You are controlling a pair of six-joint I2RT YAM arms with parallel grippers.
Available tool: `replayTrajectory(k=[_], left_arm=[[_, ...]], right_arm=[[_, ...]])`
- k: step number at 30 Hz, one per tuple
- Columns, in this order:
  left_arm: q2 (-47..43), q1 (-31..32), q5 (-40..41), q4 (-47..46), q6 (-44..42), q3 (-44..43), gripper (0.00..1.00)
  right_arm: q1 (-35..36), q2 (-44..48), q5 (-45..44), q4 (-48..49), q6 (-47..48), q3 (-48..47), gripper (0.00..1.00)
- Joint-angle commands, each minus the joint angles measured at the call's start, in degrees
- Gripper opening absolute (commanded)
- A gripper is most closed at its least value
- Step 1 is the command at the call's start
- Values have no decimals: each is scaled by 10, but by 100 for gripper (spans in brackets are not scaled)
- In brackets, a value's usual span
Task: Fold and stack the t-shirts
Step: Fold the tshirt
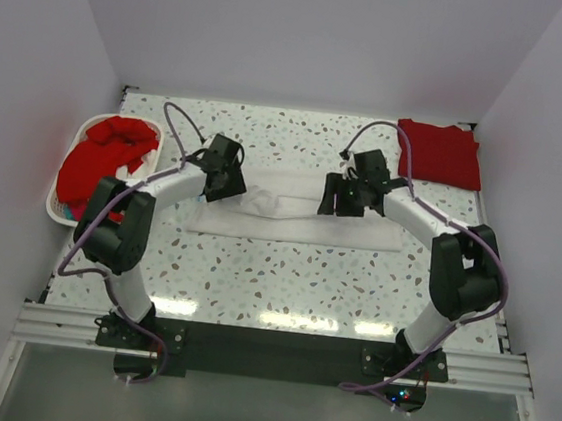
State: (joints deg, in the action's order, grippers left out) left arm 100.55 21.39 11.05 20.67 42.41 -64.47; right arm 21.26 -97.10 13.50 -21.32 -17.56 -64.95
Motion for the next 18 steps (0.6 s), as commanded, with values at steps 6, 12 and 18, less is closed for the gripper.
replayTrajectory(k=[6, 12, 18], left_arm=[[46, -2, -2, 9, 40, -56, 55], [62, -2, -6, 17, 43, -67, 49], [70, -2, -12, 23, 44, -80, 34]], right_arm=[[7, 26, 17, 30, 6, 26, 61], [10, 18, 14, 39, 4, 25, 61], [18, -2, 16, 44, 7, 10, 61]])
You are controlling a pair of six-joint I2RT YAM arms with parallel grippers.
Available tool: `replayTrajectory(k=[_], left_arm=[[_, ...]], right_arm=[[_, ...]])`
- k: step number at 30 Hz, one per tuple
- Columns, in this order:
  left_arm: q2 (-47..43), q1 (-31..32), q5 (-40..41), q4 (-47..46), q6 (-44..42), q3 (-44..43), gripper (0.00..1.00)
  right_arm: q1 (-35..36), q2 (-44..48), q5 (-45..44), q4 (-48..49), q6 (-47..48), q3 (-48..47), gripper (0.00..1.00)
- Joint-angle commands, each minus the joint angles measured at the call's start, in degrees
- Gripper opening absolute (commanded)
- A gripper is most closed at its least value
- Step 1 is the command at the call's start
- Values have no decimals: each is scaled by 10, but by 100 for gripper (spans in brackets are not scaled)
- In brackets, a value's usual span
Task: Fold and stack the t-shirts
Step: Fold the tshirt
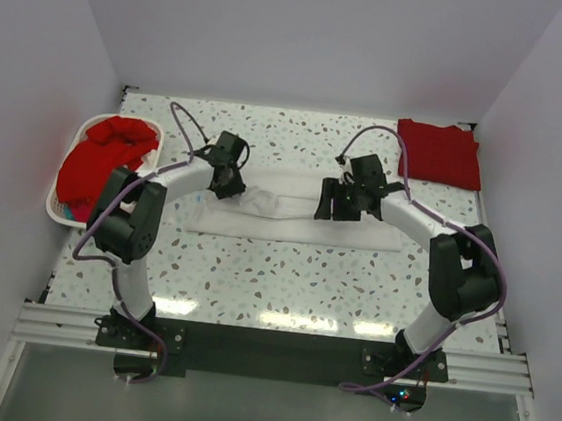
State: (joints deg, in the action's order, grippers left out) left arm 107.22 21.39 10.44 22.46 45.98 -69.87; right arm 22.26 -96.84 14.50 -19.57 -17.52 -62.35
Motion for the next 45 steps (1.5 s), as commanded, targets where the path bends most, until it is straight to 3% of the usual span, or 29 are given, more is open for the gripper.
replayTrajectory(k=[1, 12, 22, 31, 45], left_arm=[[4, -2, -7, 6, 9, -32, 32], [27, -12, 6, 35, -2, -85, 8], [18, -33, -3, 36, -1, -95, 8], [10, -35, -16, 22, 7, -72, 8], [-9, -35, -15, 16, 3, -59, 8]], right_arm=[[9, -7, 6, 28, 6, -21, 61], [24, -56, 45, 85, -3, -45, 60], [45, -120, 109, 163, -55, -95, 52], [56, -195, 139, 244, -203, -131, 51], [74, -252, 178, 306, -298, -144, 42]])
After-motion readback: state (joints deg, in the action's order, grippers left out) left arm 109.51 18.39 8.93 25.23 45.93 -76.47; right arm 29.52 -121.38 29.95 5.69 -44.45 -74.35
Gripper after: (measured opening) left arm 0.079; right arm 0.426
